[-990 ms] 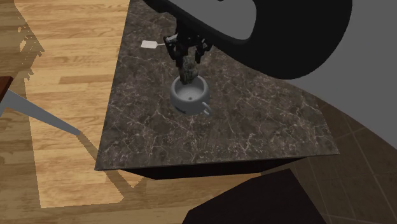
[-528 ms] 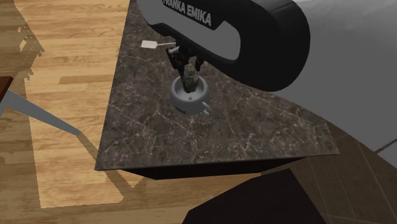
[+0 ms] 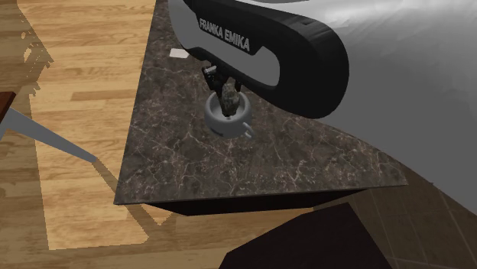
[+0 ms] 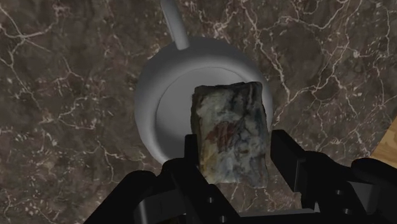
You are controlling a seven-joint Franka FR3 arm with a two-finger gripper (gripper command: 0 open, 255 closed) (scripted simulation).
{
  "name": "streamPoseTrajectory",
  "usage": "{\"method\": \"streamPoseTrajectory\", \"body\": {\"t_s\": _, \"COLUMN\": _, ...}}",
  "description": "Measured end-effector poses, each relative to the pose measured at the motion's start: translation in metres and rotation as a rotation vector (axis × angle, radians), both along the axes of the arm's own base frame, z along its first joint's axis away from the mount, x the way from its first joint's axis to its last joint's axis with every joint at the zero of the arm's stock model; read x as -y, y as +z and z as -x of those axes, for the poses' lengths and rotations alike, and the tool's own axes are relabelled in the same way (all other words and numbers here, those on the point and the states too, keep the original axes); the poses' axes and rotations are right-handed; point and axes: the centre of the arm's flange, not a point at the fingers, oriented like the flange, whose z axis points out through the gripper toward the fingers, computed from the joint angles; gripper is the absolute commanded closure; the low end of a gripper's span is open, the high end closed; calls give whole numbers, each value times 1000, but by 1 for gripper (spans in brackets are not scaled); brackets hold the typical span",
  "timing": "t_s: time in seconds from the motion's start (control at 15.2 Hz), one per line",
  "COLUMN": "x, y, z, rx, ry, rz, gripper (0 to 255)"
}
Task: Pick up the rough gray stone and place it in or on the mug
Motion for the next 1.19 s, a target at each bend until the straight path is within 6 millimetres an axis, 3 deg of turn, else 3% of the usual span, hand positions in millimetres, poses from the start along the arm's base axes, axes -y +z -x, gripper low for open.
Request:
{"method": "streamPoseTrajectory", "body": {"t_s": 0.2, "x": 0, "y": 0, "z": 0, "rx": 0, "ry": 0, "rz": 0, "gripper": 255}}
{"method": "streamPoseTrajectory", "body": {"t_s": 0.26, "x": 0, "y": 0, "z": 0, "rx": 0, "ry": 0, "rz": 0, "gripper": 0}}
{"method": "streamPoseTrajectory", "body": {"t_s": 0.66, "x": 0, "y": 0, "z": 0, "rx": 1, "ry": 0, "rz": 0, "gripper": 0}}
{"method": "streamPoseTrajectory", "body": {"t_s": 0.99, "x": 7, "y": 43, "z": 1, "rx": 2, "ry": 0, "rz": 0, "gripper": 0}}
{"method": "streamPoseTrajectory", "body": {"t_s": 1.19, "x": 6, "y": 49, "z": 1, "rx": 1, "ry": 0, "rz": 0, "gripper": 0}}
